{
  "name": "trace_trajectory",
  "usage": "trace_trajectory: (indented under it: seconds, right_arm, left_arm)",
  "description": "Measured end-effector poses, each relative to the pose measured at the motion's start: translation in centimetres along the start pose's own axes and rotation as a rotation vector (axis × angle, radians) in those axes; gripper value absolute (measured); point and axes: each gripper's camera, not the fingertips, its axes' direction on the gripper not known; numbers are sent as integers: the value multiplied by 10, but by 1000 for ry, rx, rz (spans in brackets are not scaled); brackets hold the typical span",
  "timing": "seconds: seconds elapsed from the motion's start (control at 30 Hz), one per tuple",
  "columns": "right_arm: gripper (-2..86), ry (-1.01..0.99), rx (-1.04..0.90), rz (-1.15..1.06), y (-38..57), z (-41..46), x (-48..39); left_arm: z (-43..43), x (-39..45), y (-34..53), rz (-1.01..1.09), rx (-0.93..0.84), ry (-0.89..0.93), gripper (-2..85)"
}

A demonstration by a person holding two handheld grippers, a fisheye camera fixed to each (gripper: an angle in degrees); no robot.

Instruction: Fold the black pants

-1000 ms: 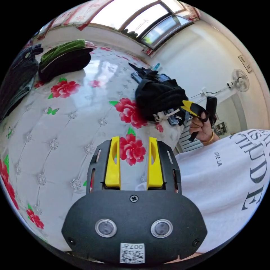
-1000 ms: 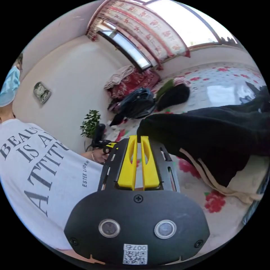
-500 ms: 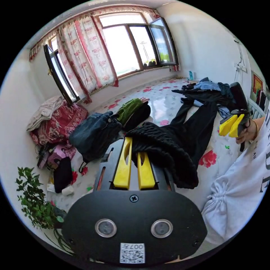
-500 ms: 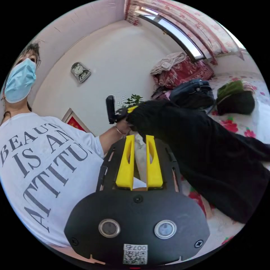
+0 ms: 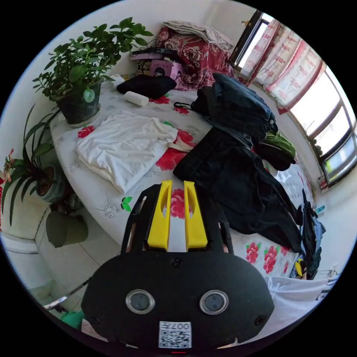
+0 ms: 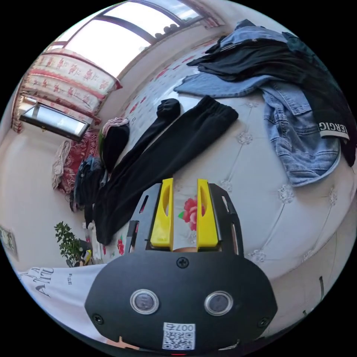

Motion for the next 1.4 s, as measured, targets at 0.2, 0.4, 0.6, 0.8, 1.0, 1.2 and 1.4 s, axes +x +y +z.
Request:
trace_trajectory:
  seconds: [0.2,0.4,0.6,0.8,1.0,1.2,1.4]
  right_arm:
    - [73,-11,67,142,-81,21,30]
    - [60,5,21,139,-128,57,23]
    - [5,-212,0,129,-160,45,9]
    - [-2,-375,99,-118,-140,-67,-32]
    - [3,-149,151,-95,-36,-131,9]
    - [42,229,-44,69,31,-74,45]
    - [70,342,148,-148,30,-79,-29]
  left_arm:
    - [33,38,-31,34,-120,79,110]
    - [86,50,-81,-191,-235,24,92]
    - [28,60,-123,-157,-124,183,-1]
    - [-112,65,-98,87,28,347,-9]
    - [-119,33,18,113,-158,155,-8]
    - [-66,14,97,-73,-365,-5,15]
    - [-109,45,61,26,-179,-112,32]
